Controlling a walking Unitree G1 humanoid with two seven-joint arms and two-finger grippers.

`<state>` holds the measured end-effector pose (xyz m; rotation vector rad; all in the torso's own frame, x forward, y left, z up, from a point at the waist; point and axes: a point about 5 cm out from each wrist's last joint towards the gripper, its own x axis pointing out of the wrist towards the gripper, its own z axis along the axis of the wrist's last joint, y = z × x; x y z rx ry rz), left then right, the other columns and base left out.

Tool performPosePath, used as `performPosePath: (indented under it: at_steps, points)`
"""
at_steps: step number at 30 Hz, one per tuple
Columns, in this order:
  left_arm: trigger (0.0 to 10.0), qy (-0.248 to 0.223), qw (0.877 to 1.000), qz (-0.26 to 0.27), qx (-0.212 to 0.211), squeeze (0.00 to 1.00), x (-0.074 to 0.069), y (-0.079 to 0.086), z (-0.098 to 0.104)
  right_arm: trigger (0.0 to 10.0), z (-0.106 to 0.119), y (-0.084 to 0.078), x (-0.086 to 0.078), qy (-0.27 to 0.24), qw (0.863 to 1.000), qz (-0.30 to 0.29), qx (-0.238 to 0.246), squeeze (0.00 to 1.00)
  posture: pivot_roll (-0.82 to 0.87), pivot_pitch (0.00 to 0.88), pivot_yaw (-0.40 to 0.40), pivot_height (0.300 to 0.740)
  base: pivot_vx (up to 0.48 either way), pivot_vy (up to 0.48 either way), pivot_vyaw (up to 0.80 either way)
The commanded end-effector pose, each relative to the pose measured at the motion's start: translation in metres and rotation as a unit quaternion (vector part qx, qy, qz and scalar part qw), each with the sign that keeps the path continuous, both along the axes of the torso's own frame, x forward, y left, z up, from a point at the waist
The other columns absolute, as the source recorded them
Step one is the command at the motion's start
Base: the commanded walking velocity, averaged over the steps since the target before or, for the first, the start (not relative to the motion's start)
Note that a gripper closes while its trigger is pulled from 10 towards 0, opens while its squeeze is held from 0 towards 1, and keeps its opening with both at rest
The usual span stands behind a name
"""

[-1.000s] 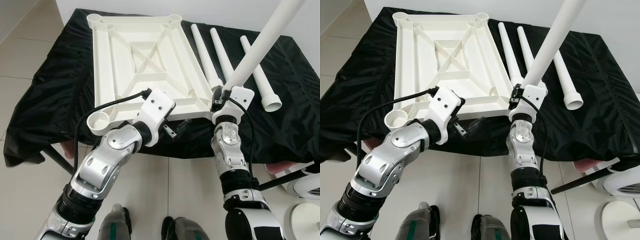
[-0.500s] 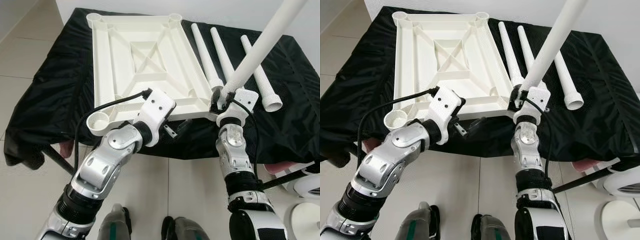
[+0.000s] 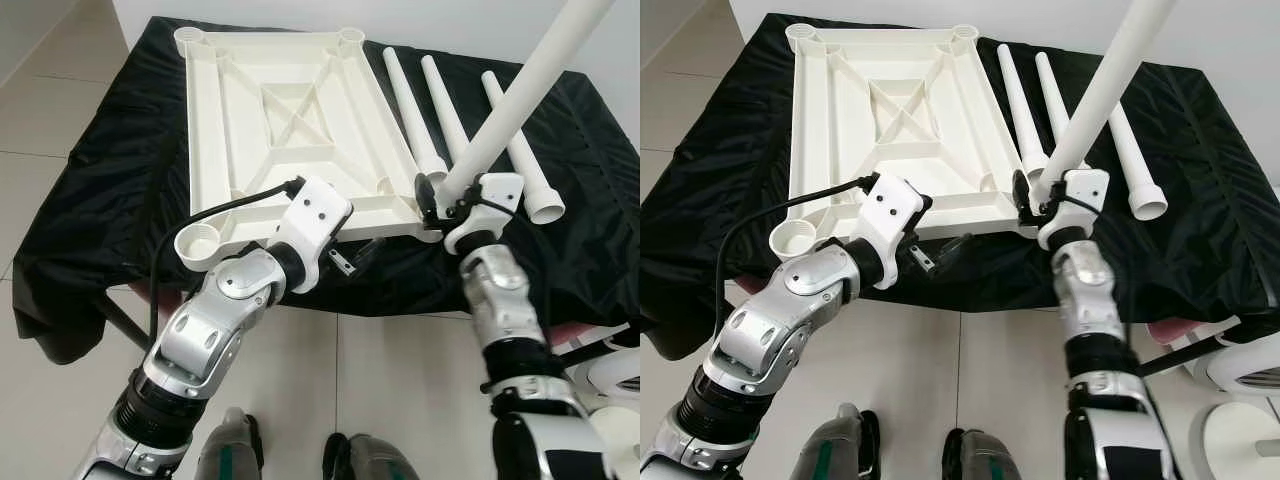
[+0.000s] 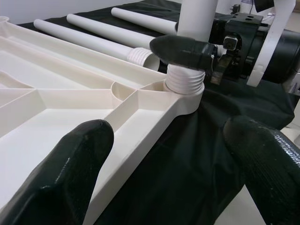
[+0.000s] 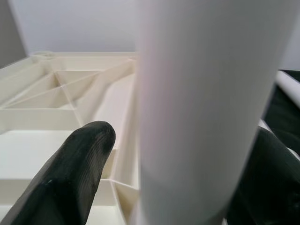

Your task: Building children table

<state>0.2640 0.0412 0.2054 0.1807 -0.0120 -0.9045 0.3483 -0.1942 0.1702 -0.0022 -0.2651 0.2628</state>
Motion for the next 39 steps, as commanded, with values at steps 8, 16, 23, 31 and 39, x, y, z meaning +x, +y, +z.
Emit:
performPosePath:
  at_steps: [8, 16, 23, 31, 39]
  points:
    - [10.0, 0.001, 1.000, -0.018, -0.001, 0.00, -0.004, -0.006, -0.002, 10.0, -0.002, -0.008, 0.000, 0.022, 0.996, 0.090, -0.012, 0.00, 0.10, 0.064, -0.086, 0.740, 0.000, 0.000, 0.00]
    - [10.0, 0.001, 1.000, -0.021, -0.001, 0.00, -0.004, -0.007, -0.003, 10.0, -0.002, -0.023, 0.001, 0.035, 0.992, 0.116, -0.030, 0.00, 0.10, 0.063, -0.086, 0.740, 0.000, 0.000, 0.00]
    - [10.0, 0.002, 1.000, -0.021, -0.001, 0.00, -0.005, -0.007, -0.003, 0.0, -0.001, -0.030, 0.003, 0.036, 0.992, 0.118, -0.021, 0.00, 0.10, 0.065, -0.085, 0.740, 0.000, 0.000, 0.00]
    - [10.0, 0.002, 1.000, -0.021, 0.001, 0.00, -0.005, -0.006, -0.003, 0.0, -0.006, -0.030, 0.002, 0.043, 0.992, 0.118, -0.011, 0.00, 0.11, 0.067, -0.082, 0.740, 0.000, 0.000, 0.00]
    - [10.0, 0.003, 1.000, -0.020, 0.002, 0.00, -0.005, -0.005, -0.003, 10.0, -0.011, -0.025, 0.001, 0.047, 0.994, 0.101, -0.005, 0.00, 0.11, 0.075, -0.081, 0.740, 0.000, 0.000, 0.00]
